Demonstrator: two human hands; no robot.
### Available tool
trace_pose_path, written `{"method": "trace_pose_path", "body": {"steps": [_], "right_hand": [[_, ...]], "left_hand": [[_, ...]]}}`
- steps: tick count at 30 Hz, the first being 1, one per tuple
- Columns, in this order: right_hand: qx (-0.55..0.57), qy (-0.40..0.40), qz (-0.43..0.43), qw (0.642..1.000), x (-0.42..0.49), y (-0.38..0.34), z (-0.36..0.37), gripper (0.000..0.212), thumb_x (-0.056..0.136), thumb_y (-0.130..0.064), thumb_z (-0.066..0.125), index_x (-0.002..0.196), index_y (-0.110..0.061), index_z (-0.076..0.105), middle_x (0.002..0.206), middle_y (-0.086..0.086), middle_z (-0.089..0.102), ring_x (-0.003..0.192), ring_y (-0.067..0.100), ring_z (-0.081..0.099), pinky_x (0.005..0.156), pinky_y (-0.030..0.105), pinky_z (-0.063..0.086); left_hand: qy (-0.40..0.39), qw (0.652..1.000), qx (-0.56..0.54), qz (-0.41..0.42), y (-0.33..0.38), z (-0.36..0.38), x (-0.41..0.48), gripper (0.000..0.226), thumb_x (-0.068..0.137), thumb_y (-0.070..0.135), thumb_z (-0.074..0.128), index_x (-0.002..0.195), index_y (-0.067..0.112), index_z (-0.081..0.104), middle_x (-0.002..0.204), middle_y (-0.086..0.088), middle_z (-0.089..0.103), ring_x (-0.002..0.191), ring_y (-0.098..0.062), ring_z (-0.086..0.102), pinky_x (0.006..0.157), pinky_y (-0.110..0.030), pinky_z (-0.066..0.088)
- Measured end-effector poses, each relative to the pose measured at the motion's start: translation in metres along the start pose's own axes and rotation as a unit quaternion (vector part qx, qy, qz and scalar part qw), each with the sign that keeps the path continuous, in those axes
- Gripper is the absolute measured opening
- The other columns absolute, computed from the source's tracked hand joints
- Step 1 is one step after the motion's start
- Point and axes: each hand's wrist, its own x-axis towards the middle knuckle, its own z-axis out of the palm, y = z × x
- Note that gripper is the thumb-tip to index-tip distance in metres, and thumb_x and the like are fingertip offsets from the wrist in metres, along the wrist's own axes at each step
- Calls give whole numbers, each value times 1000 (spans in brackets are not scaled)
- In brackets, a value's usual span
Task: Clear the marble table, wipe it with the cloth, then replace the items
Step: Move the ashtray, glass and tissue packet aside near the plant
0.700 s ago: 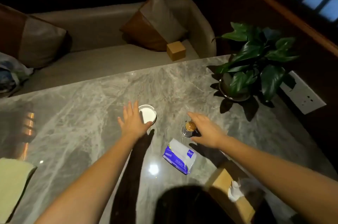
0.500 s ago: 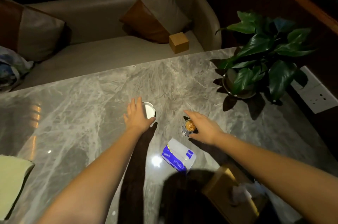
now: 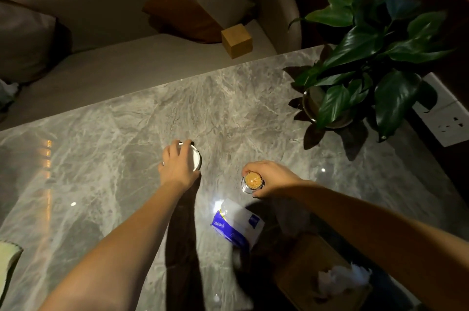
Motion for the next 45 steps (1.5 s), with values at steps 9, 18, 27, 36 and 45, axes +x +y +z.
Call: {"method": "trace_pose_path", "body": {"steps": [9,18,27,36,45], "right_hand": [[33,42,25,998,-10,30,-10,39,70,-29,73,103,-31,52,92,-6,56,92,13,53,78,32,50],[64,162,184,967,-78,129,-53,50,68,-42,78,109,-37,49,107,2,64,99,24,61,84,39,50],[83,213,249,941,-117,172,-57,52,72,-31,80,116,-21,53,113,8,64,101,26,60,83,36,48],[120,256,209,936,-110,151,-73,89,51,-64,72,131,-38,45,126,9,55,115,26,56,98,48,48],[120,122,28,985,-53,39,-46,33,79,-24,71,111,-19,62,94,-4,65,83,11,62,83,38,53]], "left_hand": [[-20,995,31,90,24,4,13,79,70,30,77,138,32,37,146,-3,29,135,-28,24,100,-50,36],[-66,962,94,246,123,30,44,78,78,36,70,143,31,27,152,-4,19,141,-29,14,109,-55,28],[-65,947,111,294,181,48,67,78,82,34,66,145,30,21,156,-6,12,144,-30,8,112,-56,21],[-56,966,50,247,140,39,30,97,82,49,61,151,21,-2,160,-1,-10,147,-25,-8,117,-52,3],[-61,973,3,222,69,17,-41,71,84,50,51,144,17,31,152,-3,28,144,-26,21,116,-48,17]]}}
